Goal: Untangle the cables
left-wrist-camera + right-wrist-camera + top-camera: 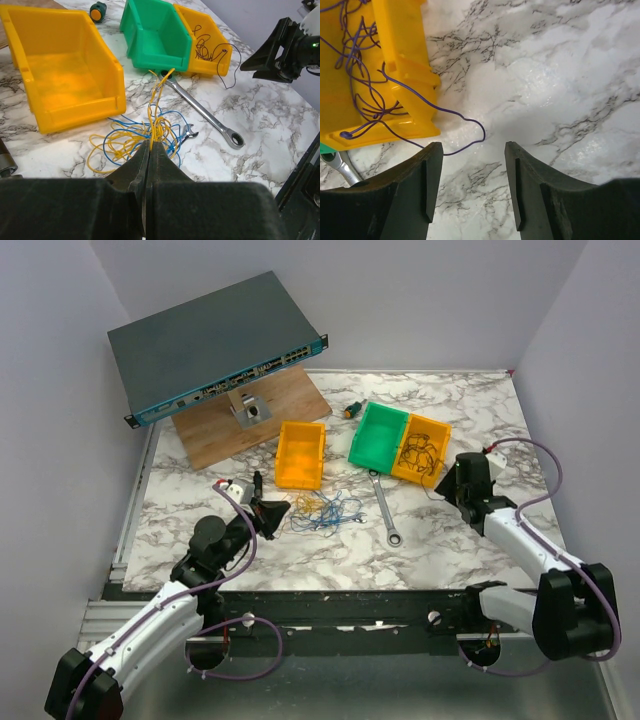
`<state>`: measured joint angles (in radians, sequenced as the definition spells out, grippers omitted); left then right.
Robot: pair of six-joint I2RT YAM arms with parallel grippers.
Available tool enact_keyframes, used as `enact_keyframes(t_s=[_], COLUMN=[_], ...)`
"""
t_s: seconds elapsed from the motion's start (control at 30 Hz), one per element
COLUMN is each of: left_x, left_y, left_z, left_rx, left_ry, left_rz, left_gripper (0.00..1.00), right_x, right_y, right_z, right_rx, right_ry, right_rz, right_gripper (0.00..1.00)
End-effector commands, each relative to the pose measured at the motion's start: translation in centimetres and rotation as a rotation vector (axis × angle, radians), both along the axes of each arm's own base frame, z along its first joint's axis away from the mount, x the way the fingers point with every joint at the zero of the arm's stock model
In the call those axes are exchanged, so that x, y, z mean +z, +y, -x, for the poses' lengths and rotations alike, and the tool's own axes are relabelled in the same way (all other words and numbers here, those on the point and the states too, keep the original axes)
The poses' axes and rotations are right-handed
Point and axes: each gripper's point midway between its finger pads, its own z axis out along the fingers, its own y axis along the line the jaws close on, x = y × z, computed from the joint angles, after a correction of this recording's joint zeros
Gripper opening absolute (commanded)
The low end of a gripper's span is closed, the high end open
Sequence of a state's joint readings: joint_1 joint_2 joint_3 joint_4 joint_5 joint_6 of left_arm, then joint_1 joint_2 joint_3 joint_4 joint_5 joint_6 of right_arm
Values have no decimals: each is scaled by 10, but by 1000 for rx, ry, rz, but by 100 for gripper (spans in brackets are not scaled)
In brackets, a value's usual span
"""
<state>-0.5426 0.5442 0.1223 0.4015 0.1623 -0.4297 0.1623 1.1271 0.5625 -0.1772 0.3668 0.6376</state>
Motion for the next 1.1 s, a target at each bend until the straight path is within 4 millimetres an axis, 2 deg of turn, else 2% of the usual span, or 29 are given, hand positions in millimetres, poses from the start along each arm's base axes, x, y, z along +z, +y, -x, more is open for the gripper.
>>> enact_keyframes(t_s=[0.0,0.23,0.37,0.4,0.5,0.57,0.63,0.67,0.77,0.83,0.97,1.07], left_x=[13,13,12,13,13,13,12,12,13,12,12,10], left_y=[-4,-4,-3,-3,-1,-1,-1,-1,-2,-3,-4,-5], left_z=[1,1,0,1,0,0,0,0,0,0,-1,0], left_rx=[-25,-24,-22,-21,-11,-11,-12,-10,-12,-19,-23,-31], left_ry=[-38,-40,-37,-38,-44,-44,-41,-41,-45,-37,-38,-27], left_rz=[5,5,0,0,3,1,-2,-2,2,-1,2,-5], left_gripper=[0,0,0,0,0,0,0,0,0,0,0,0], right_x=[-15,-36,-40,-44,-47,-50,-51,-50,-39,-28,4,28], right_y=[10,5,4,1,-1,0,1,0,2,11,36,40], right_z=[-9,-16,-25,-22,-21,-22,-21,-20,-15,-16,-22,-30], right_rx=[0,2,-31,-47,-69,-69,-66,-63,-41,12,136,157], right_ry=[1,34,41,62,76,80,83,83,62,29,-15,-57], right_rz=[-65,-21,-20,-16,-14,-20,-21,-20,-21,-53,-135,-146], right_gripper=[59,54,54,53,47,28,3,1,1,1,1,1])
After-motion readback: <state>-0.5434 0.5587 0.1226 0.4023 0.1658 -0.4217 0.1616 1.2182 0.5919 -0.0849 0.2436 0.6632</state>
